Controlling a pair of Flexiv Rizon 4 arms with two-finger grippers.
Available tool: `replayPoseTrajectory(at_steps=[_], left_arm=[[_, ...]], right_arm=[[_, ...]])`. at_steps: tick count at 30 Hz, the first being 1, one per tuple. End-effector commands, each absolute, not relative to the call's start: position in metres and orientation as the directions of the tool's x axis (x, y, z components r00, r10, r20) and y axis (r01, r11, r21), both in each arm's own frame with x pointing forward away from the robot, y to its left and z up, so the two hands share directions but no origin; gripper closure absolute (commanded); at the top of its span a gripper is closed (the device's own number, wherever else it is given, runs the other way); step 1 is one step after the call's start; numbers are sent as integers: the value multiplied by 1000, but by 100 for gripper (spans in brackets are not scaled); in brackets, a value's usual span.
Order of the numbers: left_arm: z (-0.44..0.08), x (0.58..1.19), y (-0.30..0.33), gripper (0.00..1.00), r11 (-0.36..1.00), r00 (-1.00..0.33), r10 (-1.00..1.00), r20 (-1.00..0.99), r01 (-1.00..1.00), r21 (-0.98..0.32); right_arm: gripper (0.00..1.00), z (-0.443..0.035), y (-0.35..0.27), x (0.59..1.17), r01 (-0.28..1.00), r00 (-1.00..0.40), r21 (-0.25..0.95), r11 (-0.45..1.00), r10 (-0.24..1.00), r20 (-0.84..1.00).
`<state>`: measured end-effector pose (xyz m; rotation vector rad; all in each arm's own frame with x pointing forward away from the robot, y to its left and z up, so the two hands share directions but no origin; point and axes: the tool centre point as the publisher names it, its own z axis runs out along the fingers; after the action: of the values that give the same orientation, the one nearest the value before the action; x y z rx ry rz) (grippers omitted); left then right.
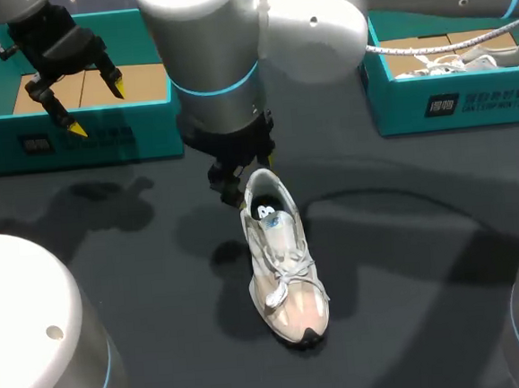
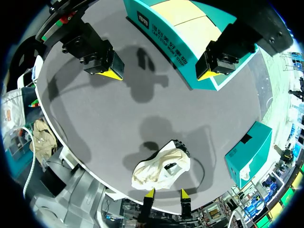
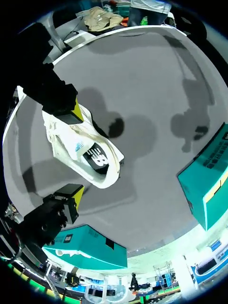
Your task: Take the shoe out of the shoebox, open the shoe tongue, remove and reinsert the insole, then place the shoe into the shoebox
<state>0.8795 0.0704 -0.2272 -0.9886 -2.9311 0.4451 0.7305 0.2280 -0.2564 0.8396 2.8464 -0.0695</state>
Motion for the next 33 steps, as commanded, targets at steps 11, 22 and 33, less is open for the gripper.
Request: replayPoseTrajectory(at_steps=[11, 22, 33], left_arm=[[-227, 880, 71, 0, 759, -799, 597, -73, 592, -270], [-227, 880, 71, 0, 759, -799, 597, -73, 592, -270], [-227, 880, 71, 0, 759, -799, 597, -73, 592, -270]], right_arm=[[0, -251, 225, 766, -158, -974, -70, 985, -167, -152], [0, -256, 226, 779, -207, -969, -60, 976, -214, -123], [0, -298, 218, 799, -136, -983, -44, 990, -141, -117]])
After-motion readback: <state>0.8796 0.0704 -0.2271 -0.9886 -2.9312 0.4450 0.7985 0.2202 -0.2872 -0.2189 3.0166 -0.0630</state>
